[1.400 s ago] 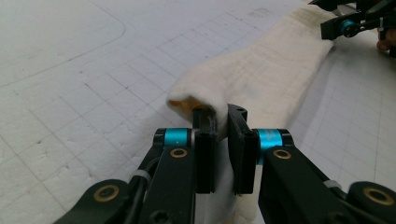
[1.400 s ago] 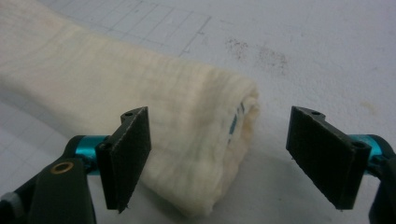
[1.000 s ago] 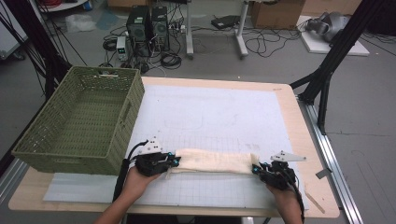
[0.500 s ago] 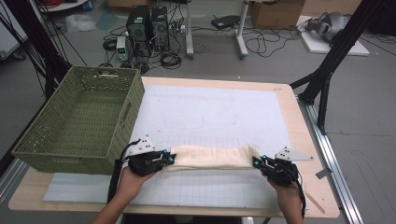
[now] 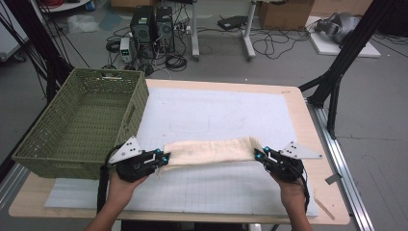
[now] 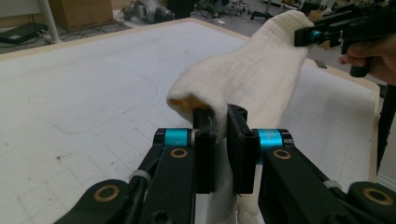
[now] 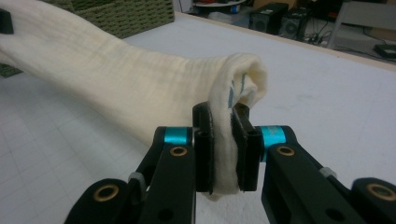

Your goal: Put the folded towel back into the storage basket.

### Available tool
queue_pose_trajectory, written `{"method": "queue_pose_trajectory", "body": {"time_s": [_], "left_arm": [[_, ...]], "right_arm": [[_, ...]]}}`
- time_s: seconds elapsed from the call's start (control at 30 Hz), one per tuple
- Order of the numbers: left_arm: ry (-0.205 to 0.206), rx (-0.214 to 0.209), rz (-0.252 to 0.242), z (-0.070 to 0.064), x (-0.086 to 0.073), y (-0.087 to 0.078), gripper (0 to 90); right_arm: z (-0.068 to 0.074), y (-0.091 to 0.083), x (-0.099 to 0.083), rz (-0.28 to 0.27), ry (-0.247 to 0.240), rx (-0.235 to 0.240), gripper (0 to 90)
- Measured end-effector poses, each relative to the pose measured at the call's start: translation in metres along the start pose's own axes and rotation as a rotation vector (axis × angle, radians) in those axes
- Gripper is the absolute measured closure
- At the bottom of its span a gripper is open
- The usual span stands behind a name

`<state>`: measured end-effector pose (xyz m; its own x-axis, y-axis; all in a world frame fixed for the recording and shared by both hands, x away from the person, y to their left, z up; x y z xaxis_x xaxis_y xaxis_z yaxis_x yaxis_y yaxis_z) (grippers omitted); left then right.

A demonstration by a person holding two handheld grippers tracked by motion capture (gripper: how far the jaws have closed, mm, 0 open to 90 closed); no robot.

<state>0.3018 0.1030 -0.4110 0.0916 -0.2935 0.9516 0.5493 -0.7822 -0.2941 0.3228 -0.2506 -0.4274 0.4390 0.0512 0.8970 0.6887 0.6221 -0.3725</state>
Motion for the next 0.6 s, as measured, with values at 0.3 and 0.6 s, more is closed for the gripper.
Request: {"method": "queue_pose_trajectory", "body": {"time_s": [0.3,0.6], "left_arm": [[0.0,0.064,-0.028,0.005,0.007,-0.028,82.1],[-0.005,0.143,-0.089,0.022,0.018,-0.064,82.0]], "right_arm": [[0.013,0.02,0.022,-0.02,-0.039,0.049,80.7],[0.037,0.049,0.066,-0.063,-0.089,0.108,80.9]]}}
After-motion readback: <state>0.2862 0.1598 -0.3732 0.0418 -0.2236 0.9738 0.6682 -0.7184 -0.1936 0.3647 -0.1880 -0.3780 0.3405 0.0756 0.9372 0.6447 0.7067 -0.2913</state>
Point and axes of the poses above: each handheld gripper's, and its own axes: y roughly forward along the jaws, x roughly out of its top, z roughly to its left, the point moved 7 cm from there along y, roughly forward along the jaws, and after that the axes turned 13 degrees about y, right-handed, at the moved point
